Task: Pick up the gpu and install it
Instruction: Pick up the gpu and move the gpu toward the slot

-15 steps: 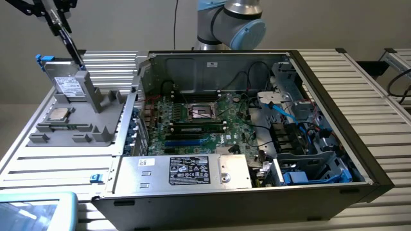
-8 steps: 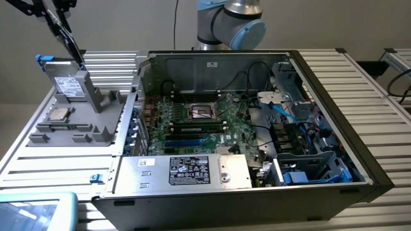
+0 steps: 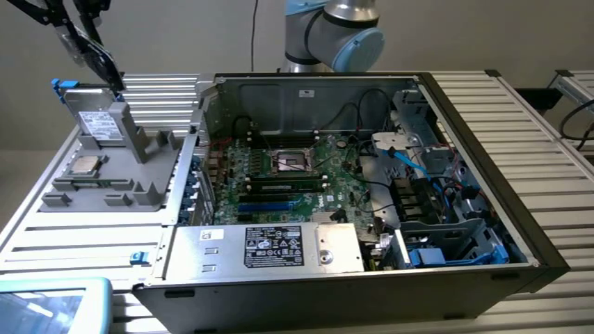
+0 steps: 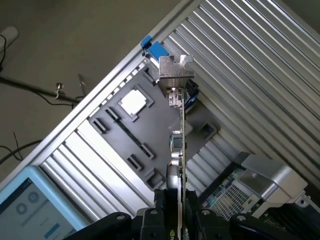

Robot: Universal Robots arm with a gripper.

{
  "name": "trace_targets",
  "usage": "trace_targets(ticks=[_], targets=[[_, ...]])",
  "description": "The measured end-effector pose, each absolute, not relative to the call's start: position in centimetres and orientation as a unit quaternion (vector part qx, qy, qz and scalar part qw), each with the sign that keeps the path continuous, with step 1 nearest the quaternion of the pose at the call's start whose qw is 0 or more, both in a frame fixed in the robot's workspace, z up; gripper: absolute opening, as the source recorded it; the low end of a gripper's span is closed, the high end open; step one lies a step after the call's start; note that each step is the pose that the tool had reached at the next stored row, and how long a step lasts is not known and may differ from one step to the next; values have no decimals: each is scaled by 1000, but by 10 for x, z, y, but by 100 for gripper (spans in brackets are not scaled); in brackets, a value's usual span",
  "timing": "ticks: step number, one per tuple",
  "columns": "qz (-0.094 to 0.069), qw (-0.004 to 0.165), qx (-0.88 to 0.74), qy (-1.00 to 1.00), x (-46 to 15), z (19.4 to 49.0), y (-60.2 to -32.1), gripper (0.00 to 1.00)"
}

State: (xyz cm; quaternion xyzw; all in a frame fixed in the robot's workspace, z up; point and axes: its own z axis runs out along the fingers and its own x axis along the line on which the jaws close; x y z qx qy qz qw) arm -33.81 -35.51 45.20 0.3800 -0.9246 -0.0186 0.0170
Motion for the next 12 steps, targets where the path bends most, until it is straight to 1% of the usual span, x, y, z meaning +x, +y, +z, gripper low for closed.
trace_targets(ticks=[12], targets=[[-17,19,467,-884,-338,449,-355,27]])
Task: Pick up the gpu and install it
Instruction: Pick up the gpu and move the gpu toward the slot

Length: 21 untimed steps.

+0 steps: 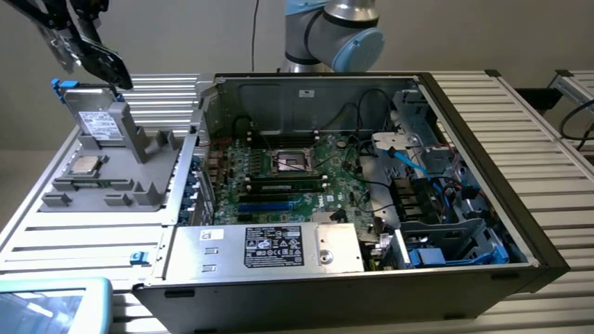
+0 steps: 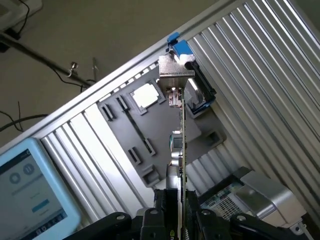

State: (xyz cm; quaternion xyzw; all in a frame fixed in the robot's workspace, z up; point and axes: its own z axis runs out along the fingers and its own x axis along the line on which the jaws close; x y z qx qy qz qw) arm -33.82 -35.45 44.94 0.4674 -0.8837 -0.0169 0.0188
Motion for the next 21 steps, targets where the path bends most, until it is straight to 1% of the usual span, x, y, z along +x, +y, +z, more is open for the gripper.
trace_targets(ticks=[21], targets=[[-14,21,606,-795,-338,452,-355,27]])
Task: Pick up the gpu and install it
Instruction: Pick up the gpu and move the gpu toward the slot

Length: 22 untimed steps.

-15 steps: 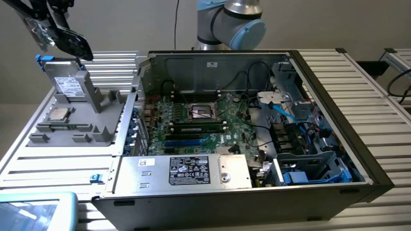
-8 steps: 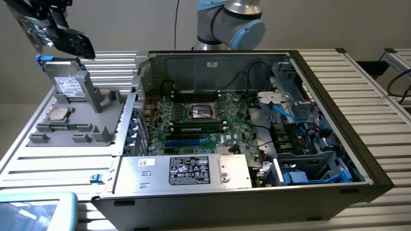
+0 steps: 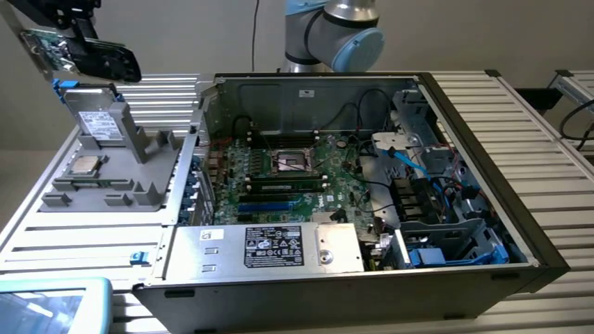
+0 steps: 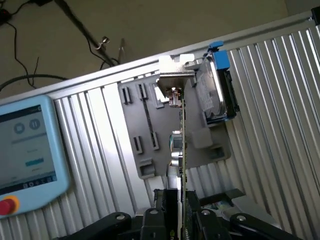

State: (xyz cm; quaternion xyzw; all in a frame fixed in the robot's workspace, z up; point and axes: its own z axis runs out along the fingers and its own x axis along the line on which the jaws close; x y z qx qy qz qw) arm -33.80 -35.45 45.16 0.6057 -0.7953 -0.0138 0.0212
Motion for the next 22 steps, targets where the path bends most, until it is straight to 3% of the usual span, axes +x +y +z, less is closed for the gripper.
trace_targets(ticks=[19,22], targets=[[-11,23,700,-713,-337,452,-354,27],[-3,14,700,-714,-332,452,-354,27]])
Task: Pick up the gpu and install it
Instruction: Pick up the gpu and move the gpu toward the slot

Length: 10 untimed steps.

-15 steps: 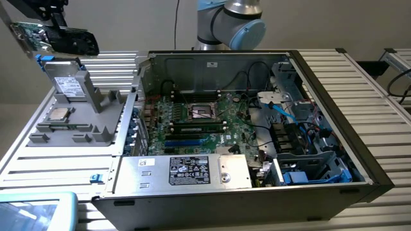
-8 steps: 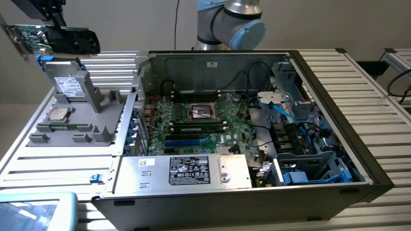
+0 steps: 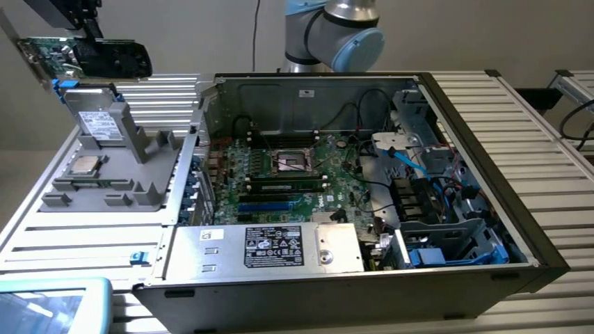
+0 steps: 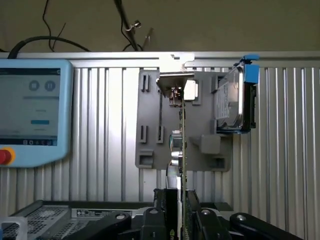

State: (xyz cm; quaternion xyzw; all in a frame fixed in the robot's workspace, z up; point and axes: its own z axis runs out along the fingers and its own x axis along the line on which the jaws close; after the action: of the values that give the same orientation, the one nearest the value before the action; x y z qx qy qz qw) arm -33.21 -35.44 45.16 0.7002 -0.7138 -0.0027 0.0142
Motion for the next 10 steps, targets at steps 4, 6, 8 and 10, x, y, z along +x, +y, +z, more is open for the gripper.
trace_targets(ticks=[4,6,8,10], targets=[[12,-1,700,-714,-322,452,-354,27],[19,-8,700,-714,-316,452,-354,27],[24,-13,700,-714,-310,452,-354,27],[26,-15,700,-714,-302,452,-354,27]])
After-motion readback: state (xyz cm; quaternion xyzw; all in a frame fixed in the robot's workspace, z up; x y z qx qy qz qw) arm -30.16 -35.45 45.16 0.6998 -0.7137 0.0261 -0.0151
